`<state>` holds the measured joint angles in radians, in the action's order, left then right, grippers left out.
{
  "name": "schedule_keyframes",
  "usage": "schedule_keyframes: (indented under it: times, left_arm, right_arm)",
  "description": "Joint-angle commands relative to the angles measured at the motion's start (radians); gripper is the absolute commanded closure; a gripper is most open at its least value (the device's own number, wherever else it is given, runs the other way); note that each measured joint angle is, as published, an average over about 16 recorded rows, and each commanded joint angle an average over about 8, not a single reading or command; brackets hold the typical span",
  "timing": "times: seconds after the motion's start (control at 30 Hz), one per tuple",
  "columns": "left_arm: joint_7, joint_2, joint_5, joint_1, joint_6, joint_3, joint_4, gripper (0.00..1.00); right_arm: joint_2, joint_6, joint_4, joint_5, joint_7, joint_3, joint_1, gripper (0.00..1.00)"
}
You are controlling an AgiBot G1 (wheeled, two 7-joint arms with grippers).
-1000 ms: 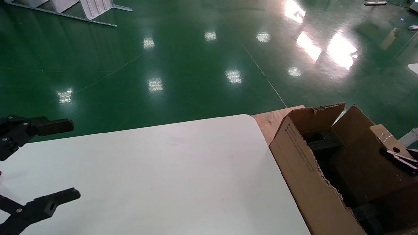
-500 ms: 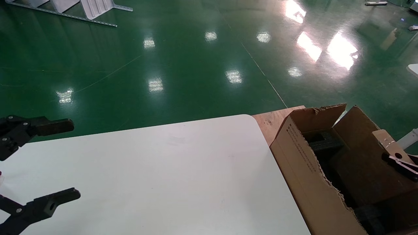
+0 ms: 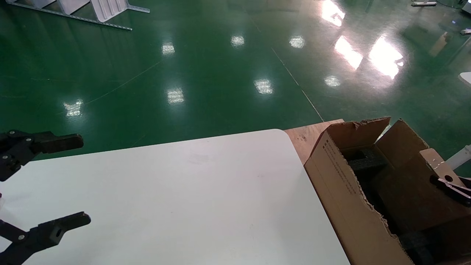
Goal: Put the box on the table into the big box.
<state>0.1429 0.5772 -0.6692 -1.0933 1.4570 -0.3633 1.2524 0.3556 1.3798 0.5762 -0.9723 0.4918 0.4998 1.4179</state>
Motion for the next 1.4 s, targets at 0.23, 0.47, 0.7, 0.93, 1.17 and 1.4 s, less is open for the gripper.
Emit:
schedule_keyframes:
  times: [0.23, 0.47, 0.7, 0.93, 1.17, 1.4]
  left_arm:
    - [0.0, 0.0, 0.0, 0.0, 0.0, 0.0, 0.0, 0.0]
    - [0.0, 0.0, 0.0, 0.0, 0.0, 0.0, 0.0, 0.0]
    - [0.0, 0.0, 0.0, 0.0, 0.0, 0.0, 0.0, 0.0]
    - [0.0, 0.0, 0.0, 0.0, 0.0, 0.0, 0.0, 0.0]
    - [0.0, 0.0, 0.0, 0.0, 0.0, 0.0, 0.0, 0.0]
    - [0.0, 0.0, 0.0, 0.0, 0.0, 0.0, 0.0, 0.0]
  right_arm:
    - [0.0, -0.006, 0.0, -0.003, -0.001, 0.002, -0.001, 0.0]
    - [0.0, -0.005, 0.0, -0.003, 0.0, 0.001, -0.001, 0.0]
    - [0.001, 0.001, -0.002, -0.002, 0.002, 0.0, 0.0, 0.0]
    - [0.028, 0.042, -0.055, 0.0, 0.005, -0.001, 0.046, 0.0]
    - [0.072, 0.087, -0.106, -0.017, 0.003, 0.02, 0.134, 0.0]
    - [0.134, 0.134, -0.129, -0.04, 0.04, 0.051, 0.247, 0.0]
